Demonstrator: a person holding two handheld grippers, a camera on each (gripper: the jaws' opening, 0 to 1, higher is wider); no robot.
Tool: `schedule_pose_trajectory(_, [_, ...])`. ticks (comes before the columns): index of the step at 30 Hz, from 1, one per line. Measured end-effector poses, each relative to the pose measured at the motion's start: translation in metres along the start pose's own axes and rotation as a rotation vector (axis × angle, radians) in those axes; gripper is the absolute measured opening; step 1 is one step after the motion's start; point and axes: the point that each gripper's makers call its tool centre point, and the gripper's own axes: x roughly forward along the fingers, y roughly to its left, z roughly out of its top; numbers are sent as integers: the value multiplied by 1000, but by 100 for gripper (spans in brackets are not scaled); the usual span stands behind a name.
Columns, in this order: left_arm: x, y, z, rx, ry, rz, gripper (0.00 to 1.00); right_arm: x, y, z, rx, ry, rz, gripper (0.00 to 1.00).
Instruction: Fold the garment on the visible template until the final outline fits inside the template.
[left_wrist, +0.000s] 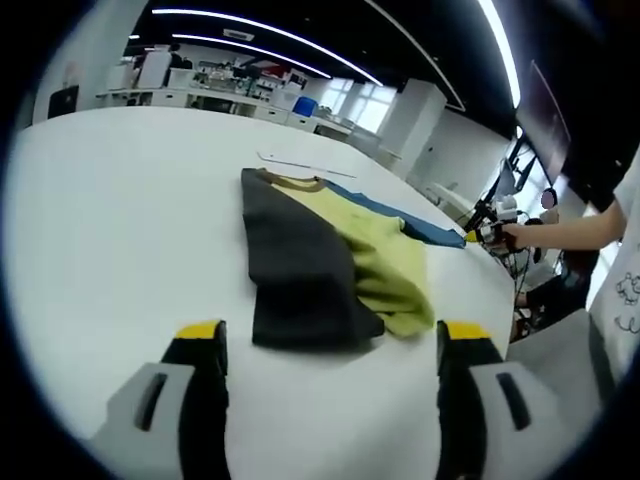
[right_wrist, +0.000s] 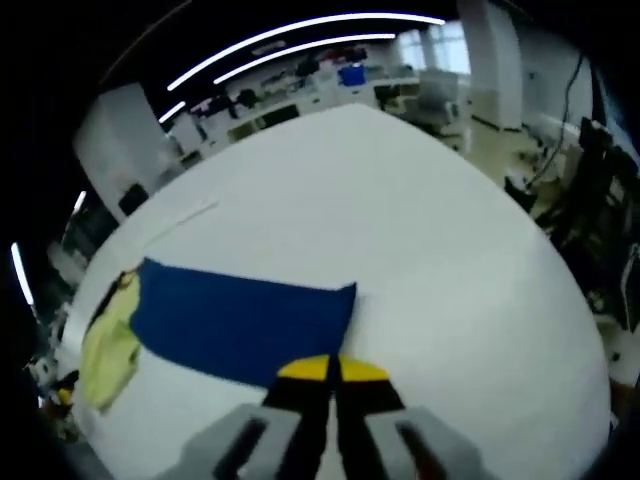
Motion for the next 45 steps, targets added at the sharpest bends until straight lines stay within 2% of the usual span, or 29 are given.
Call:
schedule_pose_trajectory(4, [-1, 1, 0, -1, -3, 3, 83, -3, 11, -6, -31, 8, -20, 0])
schedule_pose_trajectory(9, [-3, 2, 1, -1, -8, 5, 83, -4, 10, -2, -40, -11, -4, 2])
schedule_pose_trajectory(11, [-4, 2, 1, 0, -9, 7, 83, -3, 13, 3, -62, -32, 27, 16])
schedule_pose_trajectory(15, [-5, 2, 1, 2, -9, 8, 83, -9, 26, 15, -118, -94, 90, 35])
schedule_pose_trajectory(19, [-5, 4, 1, 1, -13, 13, 83, -16, 42, 25, -182, -155, 138, 65])
schedule_pose_trajectory(25, [-7, 4, 1, -1, -15, 12, 82, -18, 68, 30, -233, -178, 210, 83])
schedule_pose_trajectory(28, [-8, 4, 1, -6, -14, 13, 81, -17, 73, 28, -267, -157, 220, 89])
schedule_pose_trajectory(30, [-8, 6, -2, -47, -4, 25, 79, -20, 83, 27, -280, -164, 222, 99])
schedule_pose_trajectory(39, [-4, 18, -3, -152, -18, 79, 69, -30, 118, 30, -346, -191, 292, 99])
schedule_pose_trajectory(45, [0, 26, -7, -217, -15, 101, 57, -43, 148, 27, -410, -195, 366, 99])
